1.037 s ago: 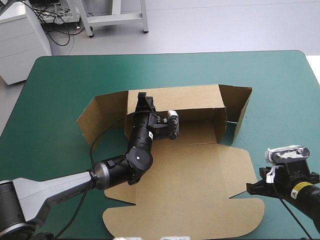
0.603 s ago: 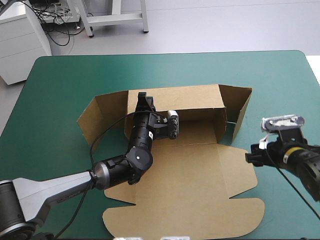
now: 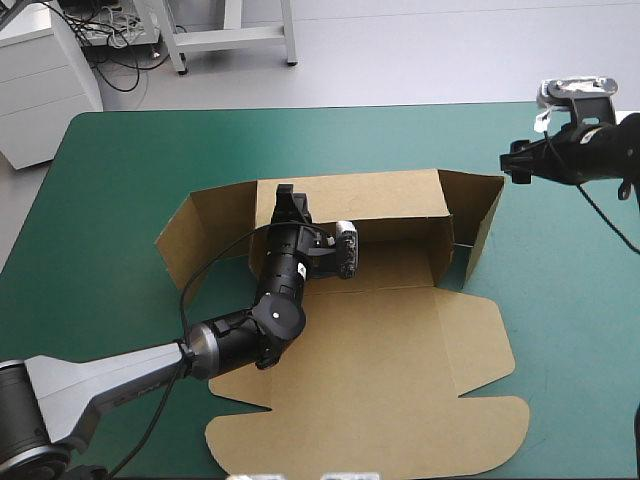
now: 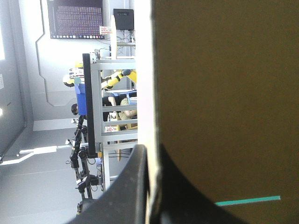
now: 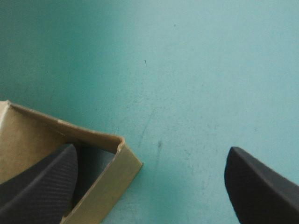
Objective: Fold the box
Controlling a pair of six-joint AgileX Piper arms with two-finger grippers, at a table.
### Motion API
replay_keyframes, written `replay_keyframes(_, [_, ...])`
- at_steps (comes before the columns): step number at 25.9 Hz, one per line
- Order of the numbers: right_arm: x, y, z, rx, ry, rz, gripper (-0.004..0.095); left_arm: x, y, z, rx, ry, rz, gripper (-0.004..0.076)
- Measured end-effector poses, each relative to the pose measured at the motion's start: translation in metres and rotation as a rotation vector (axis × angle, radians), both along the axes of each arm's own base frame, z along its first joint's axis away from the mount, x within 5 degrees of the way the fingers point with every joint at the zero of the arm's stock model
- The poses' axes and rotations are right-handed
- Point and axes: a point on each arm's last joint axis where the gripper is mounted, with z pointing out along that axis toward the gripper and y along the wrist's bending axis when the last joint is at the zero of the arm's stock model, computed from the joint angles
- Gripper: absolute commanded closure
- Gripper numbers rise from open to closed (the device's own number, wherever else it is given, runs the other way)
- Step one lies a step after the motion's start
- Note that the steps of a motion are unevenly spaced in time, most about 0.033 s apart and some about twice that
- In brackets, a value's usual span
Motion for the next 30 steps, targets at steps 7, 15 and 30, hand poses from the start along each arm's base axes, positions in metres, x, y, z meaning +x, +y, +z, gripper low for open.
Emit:
replay_keyframes(7, [0.080, -0.005, -0.033, 0.013, 0.169, 0.038, 0.0134, 0.001, 0.000, 0.000, -0.003, 0.007, -0.009, 0.0756])
replay_keyframes(15, [0.102, -0.006, -0.061, 0.011, 0.248, 0.052, 0.0136, 0.001, 0.000, 0.000, -0.003, 0.007, -0.009, 0.0756])
replay_keyframes(30, [0.098, -0.007, -0.088, 0.165, 0.315, 0.152, 0.0138, 0.001, 0.000, 0.000, -0.003, 0.007, -0.009, 0.0756])
